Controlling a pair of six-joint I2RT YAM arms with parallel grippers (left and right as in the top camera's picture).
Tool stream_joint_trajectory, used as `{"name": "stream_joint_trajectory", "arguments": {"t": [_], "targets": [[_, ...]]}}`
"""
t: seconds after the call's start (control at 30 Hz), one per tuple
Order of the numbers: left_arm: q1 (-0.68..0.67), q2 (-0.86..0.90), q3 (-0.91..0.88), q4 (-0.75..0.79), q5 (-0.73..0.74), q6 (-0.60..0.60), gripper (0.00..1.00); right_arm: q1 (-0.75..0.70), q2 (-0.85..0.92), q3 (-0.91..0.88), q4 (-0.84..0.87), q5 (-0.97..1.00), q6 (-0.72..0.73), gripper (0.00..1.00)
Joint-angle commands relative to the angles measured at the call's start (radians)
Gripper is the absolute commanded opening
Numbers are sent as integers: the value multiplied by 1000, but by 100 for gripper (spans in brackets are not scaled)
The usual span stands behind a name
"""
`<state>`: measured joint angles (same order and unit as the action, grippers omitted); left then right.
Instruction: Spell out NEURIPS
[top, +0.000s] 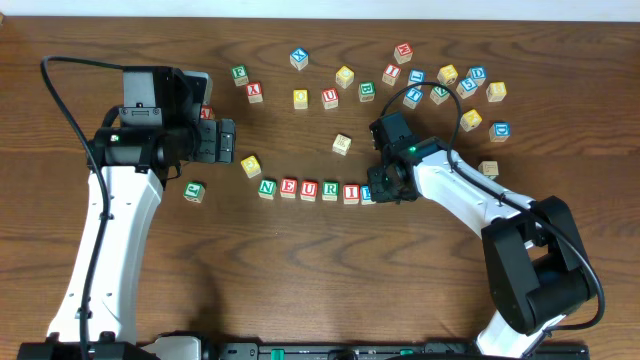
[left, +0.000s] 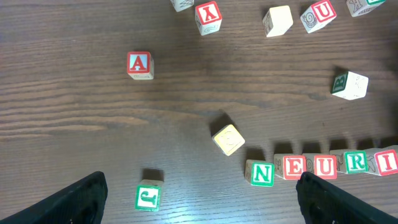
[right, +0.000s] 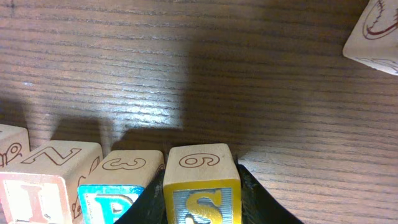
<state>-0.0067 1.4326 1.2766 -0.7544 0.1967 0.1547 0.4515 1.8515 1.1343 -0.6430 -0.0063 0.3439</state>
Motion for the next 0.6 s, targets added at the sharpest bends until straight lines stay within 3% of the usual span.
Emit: {"name": "stream_joint_trajectory", "arguments": {"t": [0.0,0.27,0.57], "targets": [[4,-2,21,0,1,2,96,9,-9,-12,-1,8,11,29],[3,-2,21,0,1,2,96,9,-9,-12,-1,8,11,35],[4,-2,21,0,1,2,96,9,-9,-12,-1,8,11,34]]}}
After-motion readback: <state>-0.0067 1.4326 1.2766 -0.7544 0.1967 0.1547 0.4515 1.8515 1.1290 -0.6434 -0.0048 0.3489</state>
